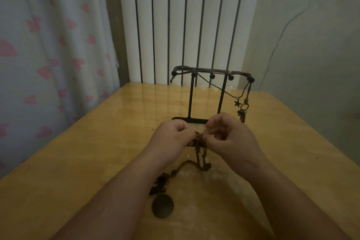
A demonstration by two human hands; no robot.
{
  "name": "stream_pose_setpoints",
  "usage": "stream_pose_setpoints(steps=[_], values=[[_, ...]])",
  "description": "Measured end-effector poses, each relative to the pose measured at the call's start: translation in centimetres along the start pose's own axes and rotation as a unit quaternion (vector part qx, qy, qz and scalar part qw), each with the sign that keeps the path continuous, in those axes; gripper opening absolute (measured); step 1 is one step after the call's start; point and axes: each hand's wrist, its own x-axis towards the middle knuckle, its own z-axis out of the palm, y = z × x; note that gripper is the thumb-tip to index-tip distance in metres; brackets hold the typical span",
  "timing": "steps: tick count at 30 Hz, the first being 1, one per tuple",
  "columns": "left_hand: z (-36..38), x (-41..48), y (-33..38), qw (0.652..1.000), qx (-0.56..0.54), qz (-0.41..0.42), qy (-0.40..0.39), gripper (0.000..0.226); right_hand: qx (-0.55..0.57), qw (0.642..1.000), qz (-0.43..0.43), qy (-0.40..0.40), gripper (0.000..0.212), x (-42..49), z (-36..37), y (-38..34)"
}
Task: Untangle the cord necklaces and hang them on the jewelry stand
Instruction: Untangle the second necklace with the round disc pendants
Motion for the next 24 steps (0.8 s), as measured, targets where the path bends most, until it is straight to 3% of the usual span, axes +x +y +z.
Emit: stream_pose_setpoints(steps=[2, 6, 10, 14, 18, 24], values=[[0.2, 0.0, 0.0, 1.000, 0.011, -0.002, -0.008, 0.018, -0.034, 0.999, -0.008, -0.017, 0.030, -0.1, 0.0, -0.1], [-0.2, -0.1, -0.1, 1.000, 0.017, -0.001, 0.013, 0.021, -0.086, 0.996, -0.017, 0.013, 0.020, 0.1, -0.1, 0.0], [-0.8, 0.1, -0.1, 1.000, 0.008, -0.007, 0.021, 0.024, -0.054, 0.998, 0.010, 0.043, 0.017, 0.3, -0.9, 0.4], [-0.3, 0.0, -0.1, 1.000, 0.024, -0.003, 0.011, 0.020, -0.012, 1.000, -0.003, 0.016, 0.012, 0.1, -0.3, 0.2], [-0.4, 0.0, 0.0, 1.000, 0.021, 0.002, 0.001, 0.018, -0.051, 0.998, -0.016, -0.014, 0.021, 0.0, 0.1, 0.3], [0.0, -0.3, -0.1, 0.999, 0.035, 0.008, 0.002, 0.017, -0.034, 0.999, 0.016, -0.028, 0.015, 0.1, -0.1, 0.2]])
